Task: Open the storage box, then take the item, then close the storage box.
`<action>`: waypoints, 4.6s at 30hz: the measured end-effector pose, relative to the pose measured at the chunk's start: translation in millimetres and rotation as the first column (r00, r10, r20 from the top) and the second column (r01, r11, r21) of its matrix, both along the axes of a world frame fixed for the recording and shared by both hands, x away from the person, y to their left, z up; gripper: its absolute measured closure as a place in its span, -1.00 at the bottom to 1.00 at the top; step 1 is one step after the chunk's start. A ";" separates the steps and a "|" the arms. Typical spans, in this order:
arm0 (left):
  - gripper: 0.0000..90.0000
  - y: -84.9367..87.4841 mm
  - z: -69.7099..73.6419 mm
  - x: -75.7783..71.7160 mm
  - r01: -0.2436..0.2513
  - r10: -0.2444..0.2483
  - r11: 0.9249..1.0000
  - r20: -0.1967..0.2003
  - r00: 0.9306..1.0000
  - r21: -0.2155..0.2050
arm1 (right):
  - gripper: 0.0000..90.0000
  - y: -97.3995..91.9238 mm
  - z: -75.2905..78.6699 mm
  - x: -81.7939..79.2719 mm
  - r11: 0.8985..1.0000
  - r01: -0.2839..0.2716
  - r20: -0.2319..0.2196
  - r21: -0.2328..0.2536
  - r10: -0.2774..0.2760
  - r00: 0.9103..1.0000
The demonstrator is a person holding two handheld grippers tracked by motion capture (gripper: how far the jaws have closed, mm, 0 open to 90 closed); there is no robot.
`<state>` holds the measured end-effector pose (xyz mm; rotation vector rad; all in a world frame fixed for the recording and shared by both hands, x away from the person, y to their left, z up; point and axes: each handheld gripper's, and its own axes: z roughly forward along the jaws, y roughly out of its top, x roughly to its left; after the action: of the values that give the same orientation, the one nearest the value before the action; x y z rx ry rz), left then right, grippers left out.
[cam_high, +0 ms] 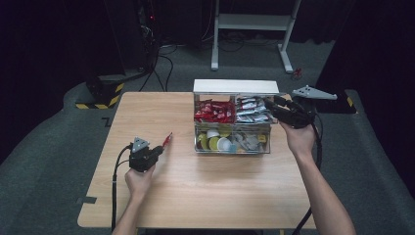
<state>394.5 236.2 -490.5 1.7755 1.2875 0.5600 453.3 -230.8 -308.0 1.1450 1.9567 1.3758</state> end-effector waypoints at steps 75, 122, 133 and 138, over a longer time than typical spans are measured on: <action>-0.08 35.0 -22.6 -12.2 -0.088 0.086 0.996 -0.076 0.993 -0.024 | 0.25 -3.8 -1.3 -10.4 1.000 -0.004 0.011 -0.007 0.004 1.000; -0.21 34.5 -37.3 -12.6 -0.144 0.161 0.976 -0.091 0.983 0.163 | 0.20 -17.2 -19.9 -24.9 1.000 0.008 -0.008 -0.025 -0.009 1.000; -0.23 34.6 -37.4 -13.1 -0.150 0.166 0.976 -0.091 0.982 0.159 | 0.19 -20.9 -27.1 -28.2 0.999 0.014 -0.019 -0.034 -0.015 1.000; -0.24 34.7 -37.3 -13.1 -0.151 0.167 0.976 -0.091 0.982 0.160 | 0.19 -22.4 -27.6 -29.9 0.999 0.016 -0.016 -0.038 -0.016 1.000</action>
<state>381.3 270.9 -527.8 1.8575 1.5035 0.6783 423.4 -253.3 -335.6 1.1559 1.9725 1.3192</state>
